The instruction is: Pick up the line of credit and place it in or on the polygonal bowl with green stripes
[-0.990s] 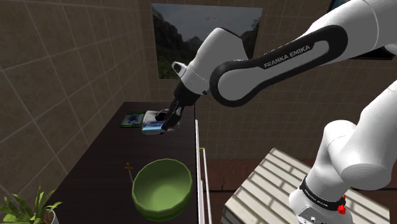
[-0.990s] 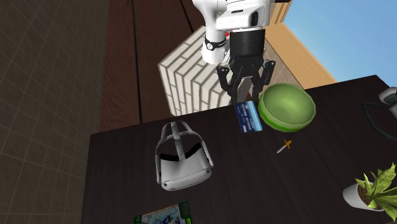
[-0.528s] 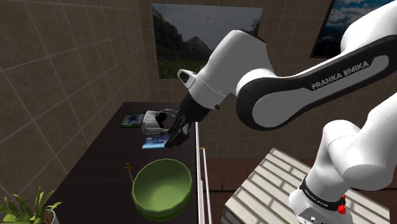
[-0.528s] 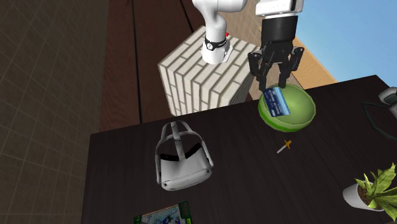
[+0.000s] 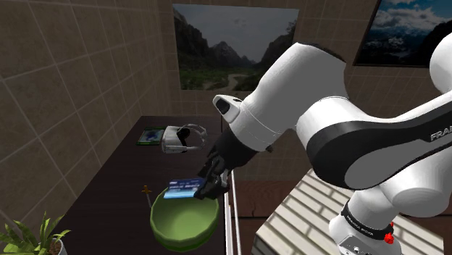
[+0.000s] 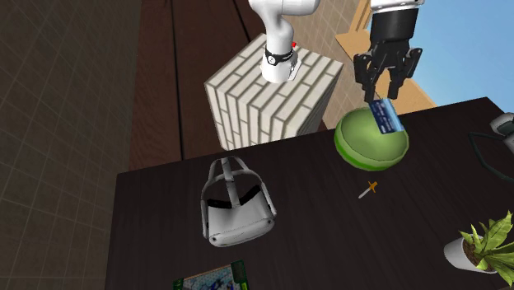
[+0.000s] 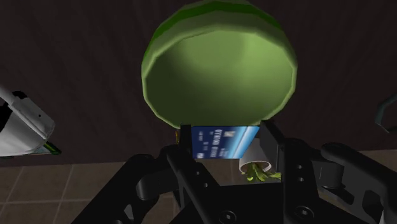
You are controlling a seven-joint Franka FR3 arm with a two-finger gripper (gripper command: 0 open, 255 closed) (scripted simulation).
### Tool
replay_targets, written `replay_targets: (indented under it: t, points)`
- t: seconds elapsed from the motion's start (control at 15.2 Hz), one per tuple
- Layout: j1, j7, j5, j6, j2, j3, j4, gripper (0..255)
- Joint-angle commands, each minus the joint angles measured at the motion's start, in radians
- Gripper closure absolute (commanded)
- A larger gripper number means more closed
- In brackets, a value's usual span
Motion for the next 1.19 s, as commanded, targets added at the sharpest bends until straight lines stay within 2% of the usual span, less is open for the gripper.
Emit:
replay_targets:
  t: [0.0, 0.79, 1.12]
  points:
    - [0.000, 0.008, 0.001, 0.024, 0.006, 0.010, -0.018, 255]
    - [-0.034, 0.040, -0.022, 0.221, 0.110, 0.078, -0.111, 255]
    - [-0.034, 0.040, -0.022, 0.221, 0.110, 0.078, -0.111, 255]
